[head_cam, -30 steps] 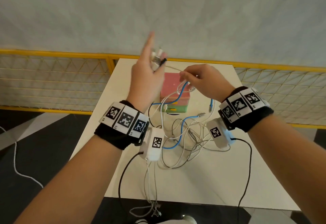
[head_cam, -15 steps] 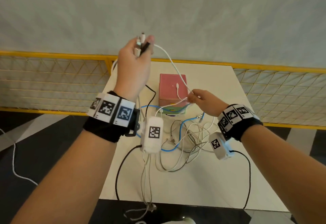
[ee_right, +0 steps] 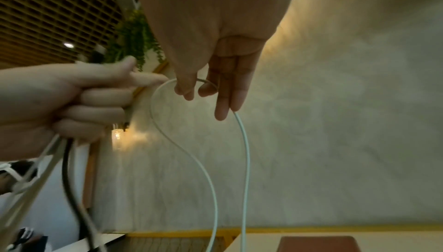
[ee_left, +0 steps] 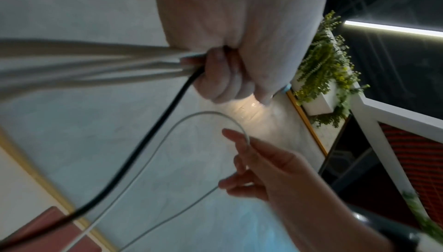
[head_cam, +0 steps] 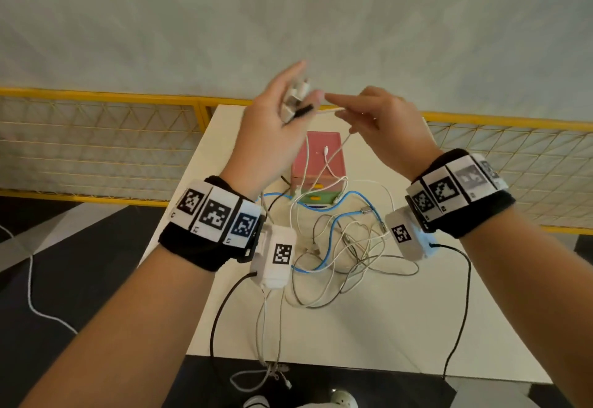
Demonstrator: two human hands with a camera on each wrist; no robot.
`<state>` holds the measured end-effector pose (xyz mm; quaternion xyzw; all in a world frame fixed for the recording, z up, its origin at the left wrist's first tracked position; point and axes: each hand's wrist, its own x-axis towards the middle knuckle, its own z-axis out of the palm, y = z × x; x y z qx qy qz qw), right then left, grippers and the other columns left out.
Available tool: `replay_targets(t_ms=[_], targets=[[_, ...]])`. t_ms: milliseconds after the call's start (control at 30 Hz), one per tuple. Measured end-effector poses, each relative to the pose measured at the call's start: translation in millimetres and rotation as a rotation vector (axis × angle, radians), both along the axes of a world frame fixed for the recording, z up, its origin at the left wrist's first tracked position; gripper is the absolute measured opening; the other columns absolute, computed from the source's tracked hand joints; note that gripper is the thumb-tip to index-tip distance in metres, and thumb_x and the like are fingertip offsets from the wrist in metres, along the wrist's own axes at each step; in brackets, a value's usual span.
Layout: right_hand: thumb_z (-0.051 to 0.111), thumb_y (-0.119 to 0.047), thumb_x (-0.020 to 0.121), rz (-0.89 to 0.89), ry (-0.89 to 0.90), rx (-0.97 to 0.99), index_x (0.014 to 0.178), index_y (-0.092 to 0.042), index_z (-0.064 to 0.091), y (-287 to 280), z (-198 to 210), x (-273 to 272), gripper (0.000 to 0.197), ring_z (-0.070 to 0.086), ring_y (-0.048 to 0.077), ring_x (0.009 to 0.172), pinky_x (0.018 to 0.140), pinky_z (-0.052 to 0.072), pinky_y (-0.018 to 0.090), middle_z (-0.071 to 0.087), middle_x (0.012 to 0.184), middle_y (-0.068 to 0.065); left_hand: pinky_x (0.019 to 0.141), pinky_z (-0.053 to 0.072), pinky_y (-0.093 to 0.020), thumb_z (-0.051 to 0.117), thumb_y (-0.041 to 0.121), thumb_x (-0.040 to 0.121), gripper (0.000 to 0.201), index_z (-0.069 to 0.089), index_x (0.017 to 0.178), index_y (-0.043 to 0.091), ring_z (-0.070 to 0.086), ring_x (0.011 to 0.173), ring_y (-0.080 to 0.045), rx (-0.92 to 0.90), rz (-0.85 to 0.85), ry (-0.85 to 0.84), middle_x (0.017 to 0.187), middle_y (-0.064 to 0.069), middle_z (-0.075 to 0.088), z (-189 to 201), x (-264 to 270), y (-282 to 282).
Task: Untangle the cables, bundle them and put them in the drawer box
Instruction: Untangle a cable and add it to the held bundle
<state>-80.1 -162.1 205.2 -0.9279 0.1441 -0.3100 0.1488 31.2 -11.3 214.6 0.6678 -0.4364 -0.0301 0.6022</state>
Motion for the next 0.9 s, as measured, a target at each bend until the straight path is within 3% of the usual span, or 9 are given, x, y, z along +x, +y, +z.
replay_targets(t_ms=[100,200,433,500,567,633,733,833,900], targets=[[0.050,-0.035,0.093,0.026,-0.095,-0.013,0.121,-0.031,0.063,10,11,1,0.031,0.063,0.014,0.077,0.071,0.049,0.032,0.057,0.089,-0.002,0.063,0.039,-0.013,0.060,0.034,0.095,0.019,0.071,0.093,0.019,0.060,0.073,-0.005,0.298,-0.022,-0.073,0.088,-0.001,0.070,-5,-2,-2],[0.054,-0.026,0.094,0.059,-0.211,0.064,0.109,-0.017,0.068,11,12,0,0.022,0.065,0.011,0.083,0.079,0.052,0.023,0.058,0.094,-0.003,0.048,0.031,-0.012,0.058,0.029,0.096,0.031,0.055,0.066,0.028,0.046,0.049,0.000,0.191,-0.017,-0.028,0.061,0.013,0.058,-4,-2,4],[0.047,-0.017,0.098,-0.004,0.022,0.334,0.096,-0.009,0.064,-4,-42,3,0.020,0.063,0.022,0.093,0.085,0.049,0.022,0.066,0.098,0.010,0.064,0.035,-0.008,0.057,0.023,0.097,0.028,0.053,0.069,0.026,0.046,0.059,0.005,-0.161,0.090,0.051,0.066,0.010,0.055,19,-2,16],[0.045,-0.017,0.099,0.006,0.083,0.406,0.091,-0.018,0.063,-7,-56,0,0.020,0.064,0.022,0.093,0.081,0.047,0.014,0.065,0.094,0.004,0.058,0.033,-0.008,0.057,0.023,0.097,0.029,0.053,0.069,0.023,0.042,0.053,0.004,-0.188,0.120,0.092,0.061,0.014,0.050,17,0,19],[0.043,-0.022,0.100,0.031,0.109,0.458,0.084,-0.033,0.059,-9,-65,-1,0.025,0.065,0.021,0.093,0.089,0.050,0.030,0.064,0.086,-0.007,0.053,0.030,-0.013,0.056,0.025,0.098,0.025,0.058,0.074,0.017,0.035,0.047,0.000,-0.174,0.145,0.140,0.055,0.016,0.046,11,3,21],[0.043,-0.025,0.100,0.002,0.074,0.500,0.086,-0.033,0.061,-9,-63,-2,0.024,0.065,0.018,0.088,0.090,0.051,0.044,0.063,0.081,-0.011,0.056,0.035,-0.016,0.056,0.026,0.097,0.016,0.064,0.099,0.012,0.042,0.049,0.001,-0.161,0.154,0.211,0.071,0.016,0.053,4,4,22],[0.045,-0.032,0.098,-0.042,-0.063,0.484,0.098,-0.029,0.066,-3,-38,-4,0.021,0.068,0.015,0.078,0.081,0.054,0.041,0.062,0.075,-0.010,0.083,0.041,-0.002,0.056,0.022,0.098,0.051,0.039,0.146,0.013,0.054,0.099,0.020,-0.119,0.170,0.237,0.132,0.009,0.054,-1,0,26],[0.048,-0.036,0.097,0.031,-0.089,0.398,0.106,-0.029,0.067,13,-3,-9,0.022,0.061,0.013,0.054,0.060,0.050,0.033,0.054,0.065,-0.008,0.085,0.035,0.003,0.054,0.013,0.099,0.063,0.023,0.153,0.012,0.048,0.106,0.026,-0.099,0.114,0.112,0.146,0.011,0.041,2,-12,30],[0.050,-0.033,0.096,0.081,-0.044,0.363,0.107,-0.024,0.066,28,18,-17,0.021,0.051,0.008,0.043,0.049,0.045,0.024,0.057,0.061,-0.004,0.091,0.035,0.000,0.058,0.019,0.097,0.064,0.026,0.152,0.013,0.048,0.125,0.005,-0.113,0.113,0.108,0.152,-0.005,0.040,6,-14,31]])
